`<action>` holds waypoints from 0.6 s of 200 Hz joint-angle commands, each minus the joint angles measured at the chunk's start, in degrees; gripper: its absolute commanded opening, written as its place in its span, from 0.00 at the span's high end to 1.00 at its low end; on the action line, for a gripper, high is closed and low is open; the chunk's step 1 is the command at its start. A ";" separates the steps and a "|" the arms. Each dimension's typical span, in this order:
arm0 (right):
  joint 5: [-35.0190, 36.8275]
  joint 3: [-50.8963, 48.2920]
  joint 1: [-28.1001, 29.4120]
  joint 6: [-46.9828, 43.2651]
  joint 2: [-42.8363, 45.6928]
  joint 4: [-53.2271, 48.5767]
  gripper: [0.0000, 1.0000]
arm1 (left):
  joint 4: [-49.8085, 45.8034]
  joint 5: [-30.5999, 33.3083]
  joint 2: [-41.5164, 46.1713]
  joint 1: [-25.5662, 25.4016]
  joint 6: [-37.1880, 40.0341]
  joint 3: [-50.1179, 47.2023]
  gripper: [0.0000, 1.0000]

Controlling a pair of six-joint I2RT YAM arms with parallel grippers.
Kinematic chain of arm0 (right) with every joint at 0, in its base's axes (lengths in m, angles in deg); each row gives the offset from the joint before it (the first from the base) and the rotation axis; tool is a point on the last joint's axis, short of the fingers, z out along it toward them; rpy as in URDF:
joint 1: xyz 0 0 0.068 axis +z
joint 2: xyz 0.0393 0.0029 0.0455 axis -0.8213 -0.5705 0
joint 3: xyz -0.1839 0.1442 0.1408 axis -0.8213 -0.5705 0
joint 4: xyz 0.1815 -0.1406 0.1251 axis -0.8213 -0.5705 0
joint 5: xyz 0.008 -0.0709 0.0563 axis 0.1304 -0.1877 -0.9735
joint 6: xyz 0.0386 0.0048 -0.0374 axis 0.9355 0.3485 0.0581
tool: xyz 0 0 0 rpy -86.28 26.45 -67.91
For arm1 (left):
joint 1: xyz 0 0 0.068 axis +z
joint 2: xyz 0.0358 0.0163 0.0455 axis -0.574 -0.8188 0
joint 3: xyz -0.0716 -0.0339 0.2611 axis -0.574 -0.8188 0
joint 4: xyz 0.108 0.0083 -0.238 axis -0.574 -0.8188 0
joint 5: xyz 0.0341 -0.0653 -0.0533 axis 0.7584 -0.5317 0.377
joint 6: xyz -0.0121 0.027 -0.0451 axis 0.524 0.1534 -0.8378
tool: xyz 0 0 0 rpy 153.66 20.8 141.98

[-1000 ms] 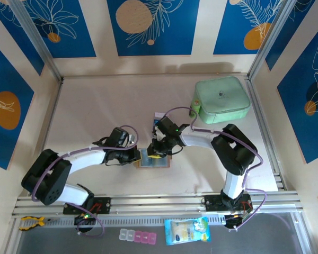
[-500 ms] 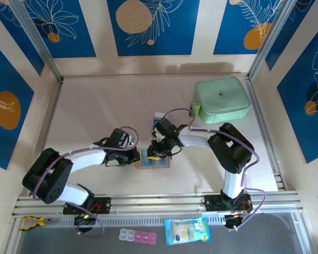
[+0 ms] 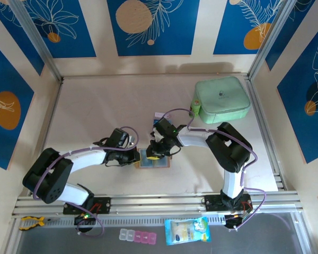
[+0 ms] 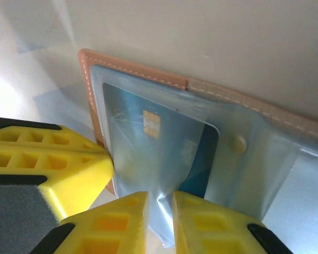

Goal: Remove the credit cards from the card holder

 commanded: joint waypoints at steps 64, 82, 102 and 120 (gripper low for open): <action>4.75 1.82 0.69 -2.85 -0.12 -8.68 0.74 | -2.36 0.87 -0.73 0.46 1.40 0.40 0.96; 5.50 2.02 0.64 -3.11 0.37 -9.47 0.74 | -2.41 0.83 -0.68 0.48 1.37 0.31 0.95; 6.24 2.62 0.64 -3.67 0.65 -10.38 0.74 | -2.54 0.82 -0.56 0.48 1.28 0.31 0.95; 6.86 3.35 0.64 -4.32 0.85 -11.19 0.74 | -2.71 0.89 -0.46 0.50 1.38 0.40 0.96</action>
